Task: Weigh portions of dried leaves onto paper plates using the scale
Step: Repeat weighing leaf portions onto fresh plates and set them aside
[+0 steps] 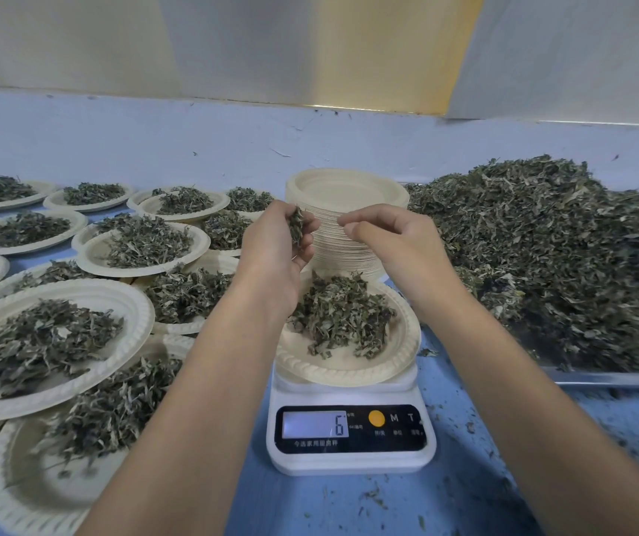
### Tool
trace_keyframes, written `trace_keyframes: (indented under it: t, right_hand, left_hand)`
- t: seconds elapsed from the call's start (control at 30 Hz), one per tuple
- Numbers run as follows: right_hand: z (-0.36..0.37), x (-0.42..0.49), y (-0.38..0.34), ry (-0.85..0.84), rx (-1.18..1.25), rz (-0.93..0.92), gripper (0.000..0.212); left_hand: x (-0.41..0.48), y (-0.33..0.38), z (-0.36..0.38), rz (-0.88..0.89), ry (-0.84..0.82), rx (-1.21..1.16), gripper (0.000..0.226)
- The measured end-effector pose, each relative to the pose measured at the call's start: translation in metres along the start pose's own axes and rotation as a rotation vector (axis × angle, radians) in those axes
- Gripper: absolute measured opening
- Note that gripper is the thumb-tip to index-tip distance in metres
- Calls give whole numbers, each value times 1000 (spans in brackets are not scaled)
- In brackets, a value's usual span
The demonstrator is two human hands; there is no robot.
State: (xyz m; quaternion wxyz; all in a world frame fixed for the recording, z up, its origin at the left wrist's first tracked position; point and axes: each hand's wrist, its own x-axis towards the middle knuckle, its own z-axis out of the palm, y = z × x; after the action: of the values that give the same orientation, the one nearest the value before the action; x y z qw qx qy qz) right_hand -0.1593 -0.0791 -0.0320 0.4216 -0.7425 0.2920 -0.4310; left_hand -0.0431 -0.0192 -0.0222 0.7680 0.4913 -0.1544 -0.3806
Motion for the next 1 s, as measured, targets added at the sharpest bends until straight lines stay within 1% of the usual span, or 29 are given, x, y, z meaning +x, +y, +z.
trace_keyframes:
  t: [0.23, 0.33, 0.4, 0.57, 0.67, 0.77, 0.83, 0.9, 1.0]
  right_hand:
    - [4, 1, 2, -36, 18, -49, 15]
    - [7, 1, 2, -34, 61, -57, 11]
    - [9, 1, 3, -33, 70, -52, 17]
    - [10, 0, 4, -22, 102, -76, 28]
    - [11, 1, 4, 30, 77, -109, 28]
    - [10, 1, 5, 91, 34, -132, 22]
    - [8, 2, 5, 99, 30, -127, 19]
    - [7, 2, 4, 110, 27, -114, 16]
    - [5, 3, 3, 143, 74, -94, 16]
  left_hand:
    - [-1, 0, 1, 5, -33, 8, 27]
    - [-2, 0, 3, 27, -64, 41, 27]
    - [-3, 0, 4, 50, -95, 98, 24]
    - [-3, -5, 6, 107, -123, 333, 18]
    - [-4, -5, 8, 140, -134, 402, 19]
    - [-4, -4, 8, 169, -153, 445, 24]
    - [-5, -3, 6, 151, -177, 412, 24]
    - [-8, -2, 6, 96, -217, 320, 20]
    - [-8, 0, 6, 65, -230, 246, 24]
